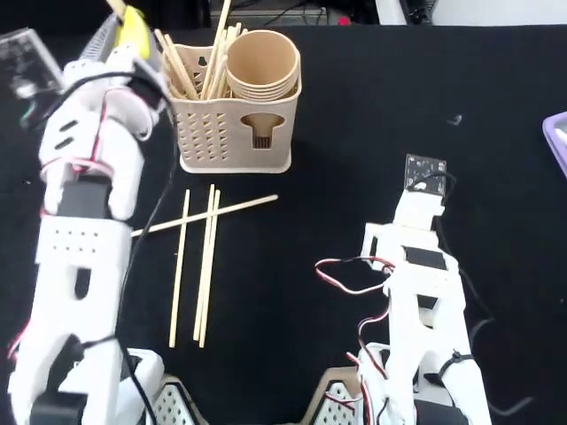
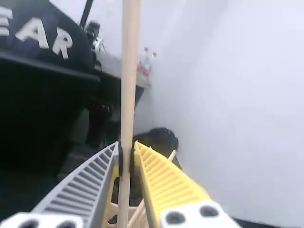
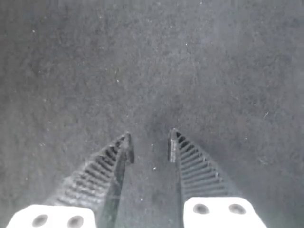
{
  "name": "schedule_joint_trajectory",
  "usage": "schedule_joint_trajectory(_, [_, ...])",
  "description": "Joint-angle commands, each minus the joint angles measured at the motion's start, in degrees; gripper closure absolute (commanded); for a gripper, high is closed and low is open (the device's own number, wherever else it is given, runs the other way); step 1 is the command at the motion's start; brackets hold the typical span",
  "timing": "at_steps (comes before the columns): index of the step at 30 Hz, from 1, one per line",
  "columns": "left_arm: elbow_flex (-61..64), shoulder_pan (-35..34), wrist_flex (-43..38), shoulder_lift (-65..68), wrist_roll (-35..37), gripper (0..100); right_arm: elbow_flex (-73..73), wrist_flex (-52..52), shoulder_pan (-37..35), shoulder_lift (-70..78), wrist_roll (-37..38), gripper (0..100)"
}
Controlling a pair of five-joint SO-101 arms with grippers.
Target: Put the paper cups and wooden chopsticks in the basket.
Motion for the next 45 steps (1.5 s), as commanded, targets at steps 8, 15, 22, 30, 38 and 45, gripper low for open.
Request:
schedule_joint_trajectory(8, [-4.3,3.0,-1.2,7.0,0.4,97,-0.3,-1.1,0.5,-1.3,0.1,87.1])
schedule_joint_trajectory(15, [-4.3,2.8,-1.5,10.0,0.4,97,-0.3,-0.9,0.5,-1.3,0.1,87.1])
schedule_joint_trajectory(22, [-4.8,2.8,-1.7,12.6,-2.2,97,-0.3,-0.9,0.5,-1.3,0.1,87.1])
schedule_joint_trajectory(30, [-4.8,2.9,-6.9,14.1,-8.2,97,-0.3,-1.1,0.5,-1.3,0.1,87.1])
schedule_joint_trajectory(38, [-4.9,2.9,-12.8,14.2,-7.8,97,-0.3,-1.1,0.5,-1.3,0.1,87.1])
schedule_joint_trajectory(45, [-1.2,2.9,-12.9,14.2,-8.1,97,-0.3,-1.1,0.5,-1.3,0.1,87.1])
